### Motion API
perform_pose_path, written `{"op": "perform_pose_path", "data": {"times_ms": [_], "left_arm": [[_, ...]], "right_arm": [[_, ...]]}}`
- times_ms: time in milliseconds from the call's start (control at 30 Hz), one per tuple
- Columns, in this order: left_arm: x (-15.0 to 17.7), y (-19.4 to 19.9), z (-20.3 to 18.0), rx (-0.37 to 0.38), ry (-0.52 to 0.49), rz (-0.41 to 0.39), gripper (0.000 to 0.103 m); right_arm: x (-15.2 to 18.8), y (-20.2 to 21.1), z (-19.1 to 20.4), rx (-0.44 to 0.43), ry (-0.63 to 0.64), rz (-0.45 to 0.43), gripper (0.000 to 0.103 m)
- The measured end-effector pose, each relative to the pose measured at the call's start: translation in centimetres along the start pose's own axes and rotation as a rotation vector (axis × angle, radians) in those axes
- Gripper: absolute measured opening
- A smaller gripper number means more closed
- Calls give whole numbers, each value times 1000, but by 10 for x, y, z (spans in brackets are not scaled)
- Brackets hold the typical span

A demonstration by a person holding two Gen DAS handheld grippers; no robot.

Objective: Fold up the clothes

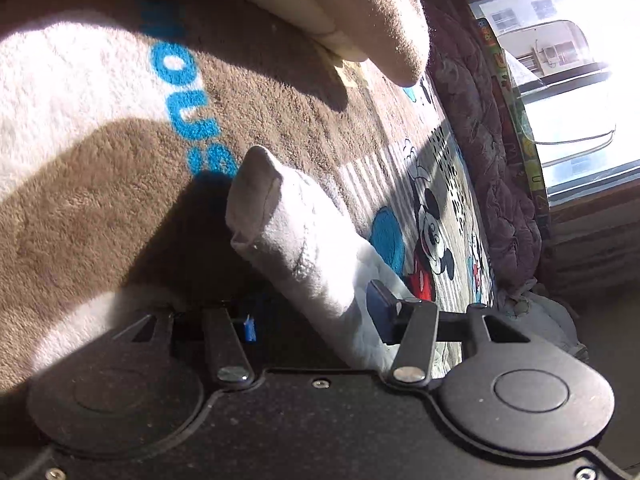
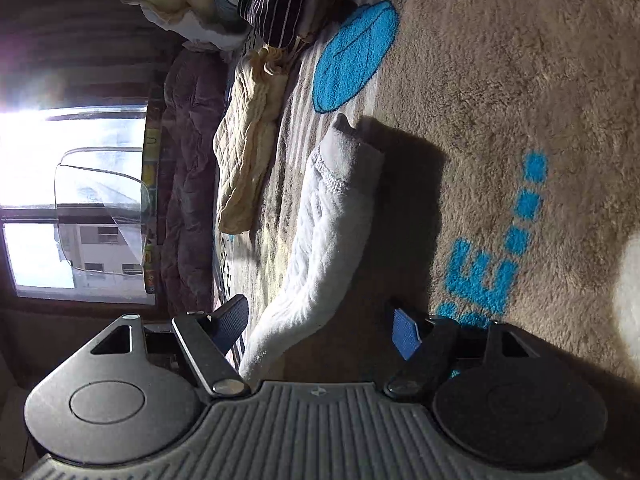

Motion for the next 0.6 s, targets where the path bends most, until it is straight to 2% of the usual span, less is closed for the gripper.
{"op": "perform_pose_path", "data": {"times_ms": [67, 100, 133, 167, 200, 233, 300, 367, 433, 500, 600], "left_arm": [[-6, -7, -6, -19, -50, -35, 38], [-8, -11, -13, -34, -107, -65, 34], [-10, -15, -21, -48, -165, -96, 29], [-12, -19, -29, -59, -221, -124, 19], [-15, -24, -37, -48, -271, -138, 14], [-18, -28, -45, -35, -320, -157, 12], [-28, -22, -63, 6, -414, -257, 7], [-35, -9, -81, 68, -508, -357, 7], [-38, -4, -95, 106, -595, -421, 7], [-33, -15, -96, 58, -678, -447, 7], [-30, -30, -92, -16, -731, -449, 7]], "right_arm": [[-6, -15, 6, 33, 71, -22, 73], [-10, -22, 9, 50, 107, -33, 65], [-13, -29, 12, 67, 143, -43, 55], [-16, -41, 15, 89, 209, -34, 49], [-18, -49, 17, 96, 244, -17, 28], [-20, -57, 18, 103, 278, 2, 17], [-24, -73, 22, 116, 346, 38, 12], [-31, -78, 49, 61, 463, 45, 11], [-40, -79, 76, 1, 579, 51, 11], [-46, -80, 96, -43, 693, 68, 10], [-52, -94, 93, -1, 803, 103, 10]]}}
Point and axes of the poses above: each gripper's, at about its wrist camera, not at the fingertips, and y roughly against the way its jaws point, z to its left, x to its underside, the point moved 8 cm from there along -y, roughly the way its jaws point, and after that the axes turned 13 degrees about -x, right-handed, at the moved point
